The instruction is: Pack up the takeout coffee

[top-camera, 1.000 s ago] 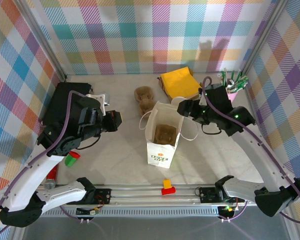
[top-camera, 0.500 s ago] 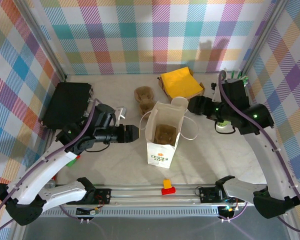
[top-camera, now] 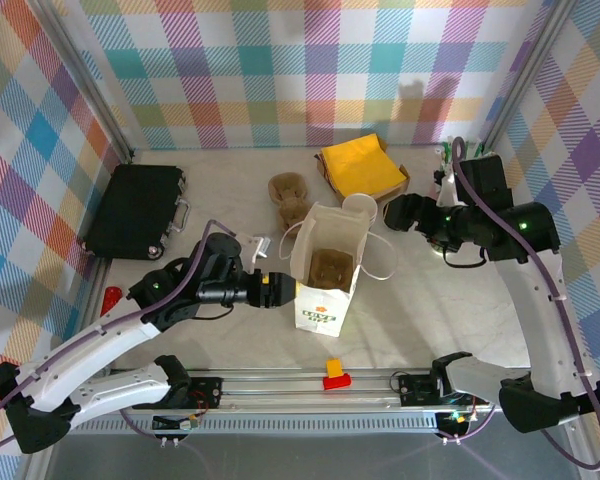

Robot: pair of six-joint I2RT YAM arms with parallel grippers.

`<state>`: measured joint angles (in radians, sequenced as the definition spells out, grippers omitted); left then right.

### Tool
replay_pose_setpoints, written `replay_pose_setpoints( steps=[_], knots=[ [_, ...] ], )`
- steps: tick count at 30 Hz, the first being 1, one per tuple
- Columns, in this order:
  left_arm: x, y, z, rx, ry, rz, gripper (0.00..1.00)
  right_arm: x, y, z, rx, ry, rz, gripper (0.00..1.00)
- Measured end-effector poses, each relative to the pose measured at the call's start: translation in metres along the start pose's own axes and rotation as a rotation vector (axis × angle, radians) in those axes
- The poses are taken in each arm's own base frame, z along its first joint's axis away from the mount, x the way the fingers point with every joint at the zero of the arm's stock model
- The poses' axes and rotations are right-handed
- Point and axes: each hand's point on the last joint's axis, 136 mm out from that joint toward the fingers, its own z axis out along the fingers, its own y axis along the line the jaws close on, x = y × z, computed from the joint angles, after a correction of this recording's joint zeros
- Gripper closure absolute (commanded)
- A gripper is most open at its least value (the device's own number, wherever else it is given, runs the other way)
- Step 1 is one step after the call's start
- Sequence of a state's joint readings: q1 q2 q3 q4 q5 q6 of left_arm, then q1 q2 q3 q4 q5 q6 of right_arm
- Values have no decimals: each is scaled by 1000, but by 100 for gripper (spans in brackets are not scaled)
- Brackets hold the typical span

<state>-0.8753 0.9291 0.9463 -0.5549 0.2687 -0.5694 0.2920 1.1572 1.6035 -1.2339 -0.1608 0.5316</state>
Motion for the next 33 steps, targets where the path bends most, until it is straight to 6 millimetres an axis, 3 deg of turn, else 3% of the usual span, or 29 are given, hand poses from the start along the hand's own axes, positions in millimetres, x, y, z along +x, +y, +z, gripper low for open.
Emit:
replay_pose_setpoints(
  steps=[4,9,13,21,29,33],
  knots=[
    [13,-3,10,26,17,47,31,3,-7,0,15,18,23,8],
    [22,-16,18,89,19,94,33,-2,-33,-2,66,-12,82,8],
    [18,-28,28,138,12,141,33,-14,-64,0,129,-43,161,11],
    [13,-29,67,82,118,203,38,-47,-113,25,267,-80,193,7],
    [4,-22,40,5,54,253,39,-63,-140,27,398,-151,97,3],
    [-10,-11,21,-92,-24,244,49,-64,-147,29,433,-150,60,0]
  ],
)
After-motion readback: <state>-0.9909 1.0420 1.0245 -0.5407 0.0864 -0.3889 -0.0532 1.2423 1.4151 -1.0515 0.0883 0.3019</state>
